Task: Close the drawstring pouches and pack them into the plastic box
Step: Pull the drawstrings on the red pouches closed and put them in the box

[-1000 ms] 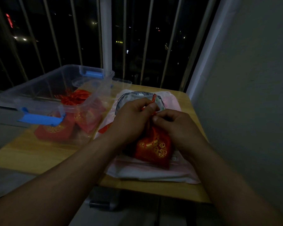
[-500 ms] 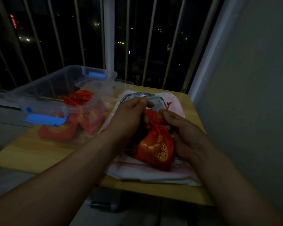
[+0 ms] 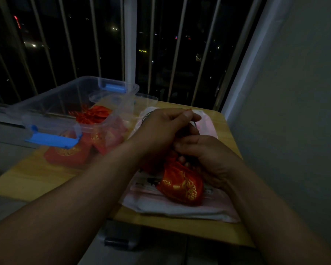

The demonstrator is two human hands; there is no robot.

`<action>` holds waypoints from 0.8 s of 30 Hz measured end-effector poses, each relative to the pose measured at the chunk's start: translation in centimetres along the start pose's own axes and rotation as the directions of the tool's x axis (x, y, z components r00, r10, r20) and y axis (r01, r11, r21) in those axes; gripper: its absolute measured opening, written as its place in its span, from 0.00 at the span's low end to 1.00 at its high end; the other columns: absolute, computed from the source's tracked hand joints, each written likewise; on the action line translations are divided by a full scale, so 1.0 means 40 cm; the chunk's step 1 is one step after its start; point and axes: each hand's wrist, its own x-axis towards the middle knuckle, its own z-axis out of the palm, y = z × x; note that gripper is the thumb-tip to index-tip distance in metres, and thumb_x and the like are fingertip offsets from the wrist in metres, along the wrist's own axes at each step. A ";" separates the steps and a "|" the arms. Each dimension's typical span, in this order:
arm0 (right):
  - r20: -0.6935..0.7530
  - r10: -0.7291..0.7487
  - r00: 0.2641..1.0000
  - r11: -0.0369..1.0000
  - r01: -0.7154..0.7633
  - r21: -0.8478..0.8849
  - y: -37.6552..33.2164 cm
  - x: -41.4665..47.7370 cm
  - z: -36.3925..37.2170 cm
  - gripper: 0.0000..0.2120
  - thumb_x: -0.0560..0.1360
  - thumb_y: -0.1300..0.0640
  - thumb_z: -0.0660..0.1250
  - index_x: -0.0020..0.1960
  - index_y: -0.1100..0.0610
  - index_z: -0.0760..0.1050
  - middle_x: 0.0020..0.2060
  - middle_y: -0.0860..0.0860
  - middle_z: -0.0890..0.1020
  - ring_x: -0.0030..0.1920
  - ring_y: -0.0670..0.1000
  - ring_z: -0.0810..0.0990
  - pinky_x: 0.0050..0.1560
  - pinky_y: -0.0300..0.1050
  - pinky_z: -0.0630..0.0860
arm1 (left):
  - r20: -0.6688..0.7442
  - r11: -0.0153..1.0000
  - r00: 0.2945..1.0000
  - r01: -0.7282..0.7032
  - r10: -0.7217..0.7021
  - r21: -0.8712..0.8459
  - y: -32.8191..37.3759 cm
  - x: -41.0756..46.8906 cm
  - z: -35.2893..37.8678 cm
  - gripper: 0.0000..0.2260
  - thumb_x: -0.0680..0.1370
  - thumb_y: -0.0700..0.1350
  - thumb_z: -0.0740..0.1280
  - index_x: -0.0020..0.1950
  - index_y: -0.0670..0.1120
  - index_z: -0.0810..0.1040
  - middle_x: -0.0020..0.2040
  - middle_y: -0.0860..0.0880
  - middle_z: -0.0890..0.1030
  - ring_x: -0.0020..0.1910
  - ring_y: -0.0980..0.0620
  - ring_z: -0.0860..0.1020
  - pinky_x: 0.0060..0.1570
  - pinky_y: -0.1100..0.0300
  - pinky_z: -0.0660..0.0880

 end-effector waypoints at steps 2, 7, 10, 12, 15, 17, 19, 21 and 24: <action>-0.024 -0.019 1.000 1.000 0.018 -0.019 0.002 0.004 0.001 0.09 0.80 0.63 0.68 0.43 0.58 0.84 0.34 0.52 0.82 0.32 0.45 0.77 0.33 0.37 0.73 | 0.026 0.999 1.000 0.007 -0.008 0.049 -0.003 0.004 -0.001 0.14 0.86 0.53 0.61 0.64 0.52 0.83 0.51 0.50 0.87 0.52 0.54 0.86 0.50 0.55 0.82; -0.130 -0.025 0.991 0.995 0.037 0.093 0.019 0.007 -0.013 0.08 0.80 0.64 0.66 0.47 0.61 0.83 0.33 0.51 0.83 0.31 0.44 0.77 0.31 0.35 0.73 | 0.062 0.913 0.998 -0.046 0.023 0.406 -0.016 -0.016 -0.023 0.12 0.85 0.54 0.60 0.64 0.54 0.79 0.53 0.55 0.84 0.49 0.63 0.82 0.50 0.62 0.77; -0.155 -0.015 0.988 0.988 0.038 0.147 0.015 0.007 -0.030 0.07 0.80 0.65 0.65 0.48 0.62 0.83 0.34 0.51 0.84 0.32 0.44 0.77 0.34 0.35 0.73 | 0.130 0.861 0.991 -0.058 -0.009 0.505 -0.023 -0.037 -0.030 0.08 0.85 0.51 0.63 0.56 0.52 0.81 0.46 0.56 0.82 0.42 0.66 0.79 0.42 0.66 0.72; -0.155 -0.009 0.988 0.990 0.031 0.141 0.015 0.009 -0.029 0.06 0.80 0.63 0.67 0.49 0.63 0.83 0.36 0.51 0.84 0.32 0.43 0.78 0.33 0.34 0.74 | 0.091 0.826 0.996 -0.060 0.010 0.561 -0.024 -0.040 -0.038 0.06 0.84 0.49 0.65 0.52 0.51 0.81 0.43 0.56 0.81 0.40 0.65 0.78 0.40 0.66 0.71; -0.167 -0.021 0.986 0.988 0.046 0.150 0.019 0.008 -0.028 0.05 0.80 0.63 0.68 0.47 0.62 0.81 0.37 0.51 0.84 0.33 0.44 0.78 0.35 0.34 0.74 | 0.065 0.790 0.997 -0.065 0.033 0.610 -0.021 -0.042 -0.044 0.06 0.84 0.47 0.65 0.50 0.49 0.80 0.44 0.54 0.81 0.44 0.59 0.79 0.43 0.59 0.73; -0.187 -0.031 0.982 0.989 0.057 0.137 0.020 0.007 -0.028 0.04 0.79 0.65 0.68 0.47 0.62 0.81 0.36 0.52 0.83 0.33 0.44 0.78 0.35 0.35 0.74 | 0.063 0.784 0.998 -0.062 0.030 0.618 -0.019 -0.048 -0.040 0.06 0.84 0.47 0.65 0.51 0.48 0.80 0.45 0.53 0.81 0.45 0.58 0.79 0.43 0.59 0.73; -0.208 -0.037 0.977 0.991 0.063 0.121 0.020 0.004 -0.029 0.03 0.78 0.66 0.69 0.48 0.64 0.81 0.35 0.53 0.82 0.33 0.45 0.79 0.36 0.37 0.75 | 0.055 0.798 0.998 -0.055 0.027 0.600 -0.019 -0.051 -0.036 0.06 0.84 0.48 0.65 0.50 0.48 0.80 0.43 0.54 0.82 0.42 0.59 0.79 0.41 0.59 0.73; -0.218 -0.051 0.975 0.993 0.073 0.096 0.020 0.002 -0.031 0.03 0.78 0.67 0.69 0.49 0.65 0.81 0.33 0.54 0.82 0.32 0.46 0.80 0.35 0.37 0.76 | 0.067 0.816 0.998 -0.039 0.000 0.576 -0.017 -0.051 -0.032 0.06 0.84 0.48 0.65 0.50 0.48 0.80 0.42 0.54 0.81 0.37 0.63 0.78 0.38 0.61 0.71; -0.228 -0.080 0.970 0.995 0.090 0.034 0.018 0.000 -0.034 0.03 0.78 0.66 0.70 0.49 0.65 0.82 0.32 0.53 0.82 0.31 0.46 0.80 0.33 0.36 0.77 | 0.080 0.904 0.992 0.057 -0.100 0.423 -0.013 -0.050 -0.032 0.09 0.84 0.48 0.65 0.49 0.44 0.80 0.35 0.54 0.80 0.27 0.62 0.74 0.31 0.63 0.70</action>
